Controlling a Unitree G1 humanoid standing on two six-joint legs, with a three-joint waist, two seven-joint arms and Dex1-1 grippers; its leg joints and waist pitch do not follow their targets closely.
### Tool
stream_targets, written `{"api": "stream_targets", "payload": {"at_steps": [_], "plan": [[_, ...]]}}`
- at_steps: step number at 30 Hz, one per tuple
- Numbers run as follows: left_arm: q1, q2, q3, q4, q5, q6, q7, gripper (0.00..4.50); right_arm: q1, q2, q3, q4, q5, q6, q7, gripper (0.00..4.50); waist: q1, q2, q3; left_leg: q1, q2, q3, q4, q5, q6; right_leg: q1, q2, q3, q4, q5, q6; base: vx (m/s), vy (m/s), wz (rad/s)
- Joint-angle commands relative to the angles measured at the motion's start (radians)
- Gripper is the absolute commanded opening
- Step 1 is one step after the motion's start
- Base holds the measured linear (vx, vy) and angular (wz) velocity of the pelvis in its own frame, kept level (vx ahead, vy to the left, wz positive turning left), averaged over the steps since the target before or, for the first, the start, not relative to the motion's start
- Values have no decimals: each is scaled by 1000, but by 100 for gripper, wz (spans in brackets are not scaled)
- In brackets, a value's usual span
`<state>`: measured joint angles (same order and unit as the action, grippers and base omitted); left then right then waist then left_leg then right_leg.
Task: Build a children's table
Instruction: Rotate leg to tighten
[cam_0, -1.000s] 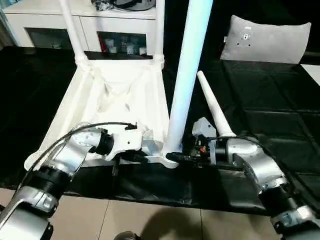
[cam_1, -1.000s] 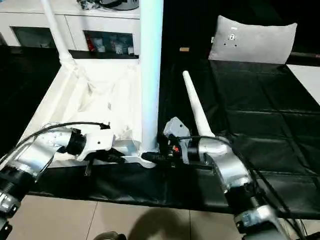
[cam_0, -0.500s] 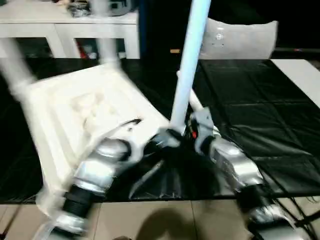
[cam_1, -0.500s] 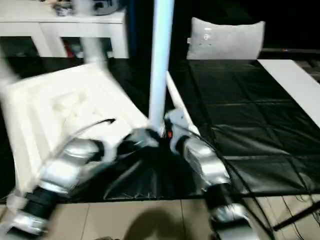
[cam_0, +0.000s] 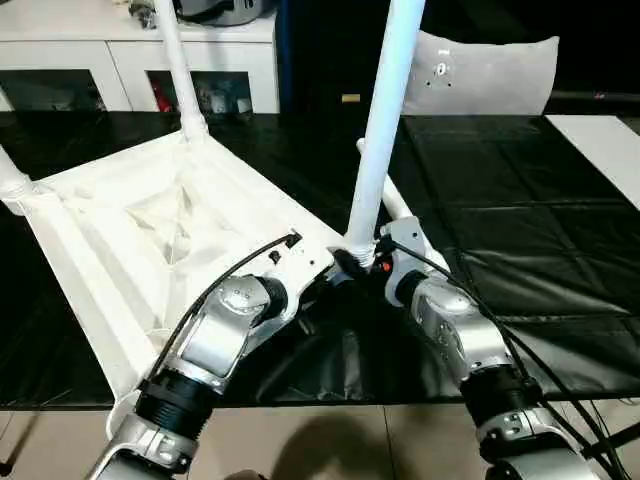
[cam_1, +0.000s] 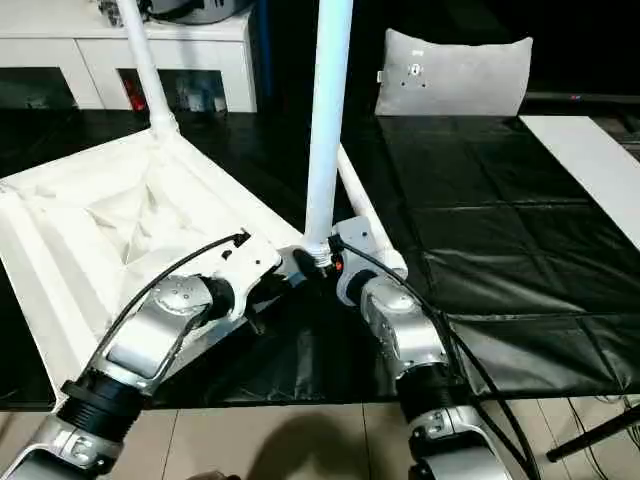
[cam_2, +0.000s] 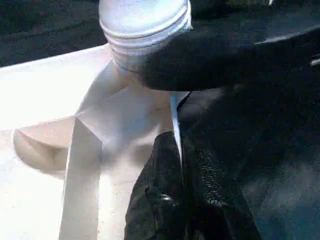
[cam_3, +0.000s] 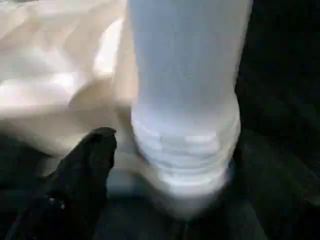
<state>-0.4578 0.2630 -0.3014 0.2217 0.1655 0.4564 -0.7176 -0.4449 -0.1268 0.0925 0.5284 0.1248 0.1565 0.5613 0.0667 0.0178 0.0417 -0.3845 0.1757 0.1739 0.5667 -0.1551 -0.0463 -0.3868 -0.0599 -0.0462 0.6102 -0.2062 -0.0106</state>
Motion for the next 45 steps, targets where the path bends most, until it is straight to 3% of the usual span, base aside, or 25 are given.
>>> {"api": "stream_targets", "payload": {"at_steps": [1, 2, 6, 8, 14, 16, 21, 22, 25, 33, 38, 45], "plan": [[-23, 27, -4, 18, 18, -40, -29, 0, 6, -11, 13, -29, 13, -9, 46, 435, 6, 6, -54, 17, 51, -23, -65, -292, 14, 34, -79, 43, -84, -177, -178, 0, 0, 0], [-25, 74, -18, 40, -1, -99, -110, 0, 30, -67, 21, -89, 35, -15, 144, 443, 10, 6, -54, 18, 50, -23, -64, -288, 18, 35, -79, 43, -85, -181, -178, 0, 0, 0], [-30, 142, -58, 76, -6, -187, -217, 0, 48, -146, 49, -142, 38, -33, 269, 447, 21, 11, -54, 19, 53, -22, -62, -265, 29, 34, -77, 43, -81, -141, -183, 0, 0, 0], [-29, 187, -91, 89, -8, -264, -303, 0, 43, -192, 76, -147, 24, -50, 339, 447, 27, 7, -56, 19, 54, -20, -61, -261, 32, 36, -80, 45, -78, -130, -185, 0, 0, 0], [-40, 258, -141, 134, -39, -397, -496, 0, 2, -233, 109, -131, 17, -60, 449, 447, 37, 11, -52, 27, 58, -18, -64, -297, 13, 29, -80, 44, -78, -180, -203, 0, 0, 0], [-52, 268, -153, 151, -48, -430, -548, 0, -5, -245, 140, -132, 16, -64, 509, 447, 47, 3, -53, 31, 60, -16, -64, -301, 12, 28, -82, 44, -78, -199, -203, 0, 0, 0], [-69, 272, -165, 170, -53, -466, -586, 0, -10, -253, 167, -132, 25, -62, 561, 447, 59, 2, -54, 28, 62, -16, -65, -281, 11, 30, -87, 45, -72, -180, -202, 0, 0, 0], [-77, 272, -167, 183, -53, -487, -599, 0, -15, -251, 174, -123, 24, -62, 581, 421, 60, -2, -55, 26, 60, -15, -63, -277, 15, 31, -86, 45, -73, -180, -201, 0, 0, 0], [-92, 267, -175, 211, -47, -526, -623, 0, -32, -246, 189, -97, 24, -52, 625, 421, 66, -3, -56, 27, 61, -14, -61, -265, 18, 30, -88, 46, -73, -187, -197, 0, 0, 0], [-103, 259, -177, 241, -44, -551, -633, 0, -40, -246, 194, -86, 34, -40, 649, 337, 70, -5, -57, 26, 61, -14, -59, -247, 22, 32, -87, 44, -69, -169, -202, 0, 0, 0], [-103, 261, -174, 262, -51, -569, -645, 0, -39, -235, 189, -80, 47, -31, 665, 307, 71, -5, -58, 26, 61, -14, -59, -239, 23, 32, -87, 43, -67, -167, -202, 0, 0, 0], [-65, 254, -142, 221, -84, -509, -625, 0, -10, -201, 179, -107, 90, 27, 662, 275, 71, -9, -58, 25, 62, -13, -59, -228, 28, 32, -89, 42, -65, -171, -204, 0, 0, 0]]}}
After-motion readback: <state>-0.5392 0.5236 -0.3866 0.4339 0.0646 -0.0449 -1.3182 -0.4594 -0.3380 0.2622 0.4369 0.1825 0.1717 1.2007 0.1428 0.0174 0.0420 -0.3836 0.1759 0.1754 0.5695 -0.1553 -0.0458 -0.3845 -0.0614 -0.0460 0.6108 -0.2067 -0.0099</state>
